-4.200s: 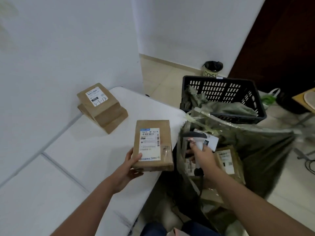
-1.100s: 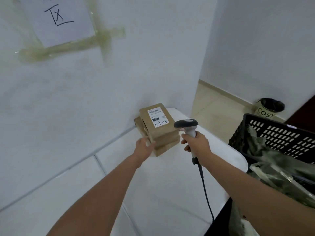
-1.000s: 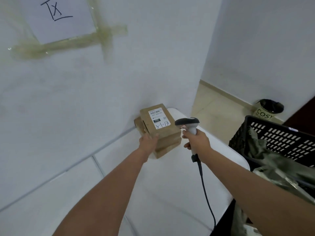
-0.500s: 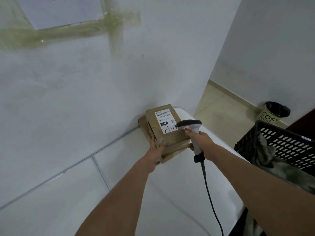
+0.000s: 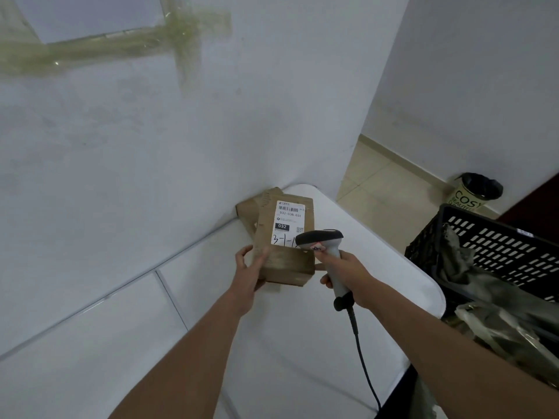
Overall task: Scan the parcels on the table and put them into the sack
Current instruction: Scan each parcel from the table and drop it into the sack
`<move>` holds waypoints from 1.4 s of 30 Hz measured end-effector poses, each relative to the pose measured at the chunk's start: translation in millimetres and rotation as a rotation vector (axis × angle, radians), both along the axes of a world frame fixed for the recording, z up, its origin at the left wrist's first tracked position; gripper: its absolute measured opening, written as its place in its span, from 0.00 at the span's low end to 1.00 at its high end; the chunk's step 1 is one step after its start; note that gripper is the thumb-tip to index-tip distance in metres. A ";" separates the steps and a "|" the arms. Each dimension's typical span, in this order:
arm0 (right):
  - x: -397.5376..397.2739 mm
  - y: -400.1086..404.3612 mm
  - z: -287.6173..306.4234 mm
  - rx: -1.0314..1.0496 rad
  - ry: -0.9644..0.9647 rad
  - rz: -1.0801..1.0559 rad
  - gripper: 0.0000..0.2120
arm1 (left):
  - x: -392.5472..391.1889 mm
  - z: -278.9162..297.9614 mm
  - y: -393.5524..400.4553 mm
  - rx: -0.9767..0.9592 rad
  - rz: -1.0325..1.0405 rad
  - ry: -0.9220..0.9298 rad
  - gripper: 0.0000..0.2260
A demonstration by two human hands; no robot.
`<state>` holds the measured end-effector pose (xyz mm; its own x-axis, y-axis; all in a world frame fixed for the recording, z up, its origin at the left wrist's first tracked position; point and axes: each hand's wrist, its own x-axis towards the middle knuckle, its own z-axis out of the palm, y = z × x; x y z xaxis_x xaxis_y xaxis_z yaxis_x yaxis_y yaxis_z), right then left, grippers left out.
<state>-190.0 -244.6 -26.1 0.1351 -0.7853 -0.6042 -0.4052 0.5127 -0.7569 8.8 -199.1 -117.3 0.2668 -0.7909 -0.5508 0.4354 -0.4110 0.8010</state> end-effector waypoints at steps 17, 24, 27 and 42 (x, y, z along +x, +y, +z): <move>-63.8 115.5 2.9 0.063 -0.115 -0.174 0.22 | -47.0 -7.6 165.6 0.000 0.019 -0.095 0.30; -115.5 153.4 9.3 0.067 -0.196 -0.240 0.23 | -101.9 -21.2 217.7 0.027 -0.077 -0.195 0.31; -129.2 165.5 12.6 0.053 -0.213 -0.235 0.23 | -116.5 -25.4 236.3 0.041 -0.121 -0.222 0.30; -132.6 191.5 28.8 0.043 -0.226 -0.210 0.24 | -131.7 -30.1 259.4 0.057 -0.135 -0.301 0.32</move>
